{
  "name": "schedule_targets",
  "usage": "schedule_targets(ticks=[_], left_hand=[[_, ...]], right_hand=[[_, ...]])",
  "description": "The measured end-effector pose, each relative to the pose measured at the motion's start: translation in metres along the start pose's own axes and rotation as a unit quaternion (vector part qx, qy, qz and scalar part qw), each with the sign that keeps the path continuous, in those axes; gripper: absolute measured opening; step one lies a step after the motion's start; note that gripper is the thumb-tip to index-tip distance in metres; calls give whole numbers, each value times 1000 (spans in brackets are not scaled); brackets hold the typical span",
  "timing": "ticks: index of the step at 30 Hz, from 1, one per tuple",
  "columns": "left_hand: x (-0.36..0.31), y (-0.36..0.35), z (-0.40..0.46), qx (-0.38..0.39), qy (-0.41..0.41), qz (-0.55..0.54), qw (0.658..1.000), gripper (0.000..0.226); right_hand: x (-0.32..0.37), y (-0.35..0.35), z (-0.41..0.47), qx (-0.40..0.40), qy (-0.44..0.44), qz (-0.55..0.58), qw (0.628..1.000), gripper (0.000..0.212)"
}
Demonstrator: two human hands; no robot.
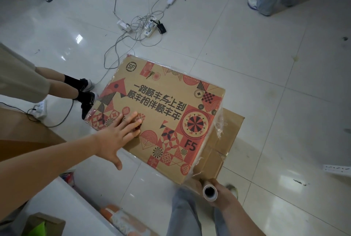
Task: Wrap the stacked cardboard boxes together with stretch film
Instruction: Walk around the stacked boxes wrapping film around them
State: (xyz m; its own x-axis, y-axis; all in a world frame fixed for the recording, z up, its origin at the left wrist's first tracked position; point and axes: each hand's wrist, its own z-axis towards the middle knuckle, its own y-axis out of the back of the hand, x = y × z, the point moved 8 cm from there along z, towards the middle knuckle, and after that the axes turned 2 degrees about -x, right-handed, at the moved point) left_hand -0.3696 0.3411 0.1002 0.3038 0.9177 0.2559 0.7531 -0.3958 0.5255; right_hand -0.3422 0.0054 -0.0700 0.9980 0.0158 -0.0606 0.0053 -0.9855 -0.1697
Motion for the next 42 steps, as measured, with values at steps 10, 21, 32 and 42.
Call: schedule_targets(ticks=[10, 21, 32, 42], left_hand=[[4, 10, 1, -177, 36, -73, 981, 81], [-16, 64, -13, -162, 188, -281, 927, 116], [-46, 62, 7, -75, 268, -367, 888, 131], [-46, 63, 11, -57, 245, -361, 898, 126]], right_hand=[[-1, -11, -21, -32, -12, -18, 999, 32], [-1, -3, -26, -76, -36, -62, 995, 44], [28, 18, 33, -112, 6, -170, 979, 54], [68, -4, -30, -129, -10, -212, 969, 20]])
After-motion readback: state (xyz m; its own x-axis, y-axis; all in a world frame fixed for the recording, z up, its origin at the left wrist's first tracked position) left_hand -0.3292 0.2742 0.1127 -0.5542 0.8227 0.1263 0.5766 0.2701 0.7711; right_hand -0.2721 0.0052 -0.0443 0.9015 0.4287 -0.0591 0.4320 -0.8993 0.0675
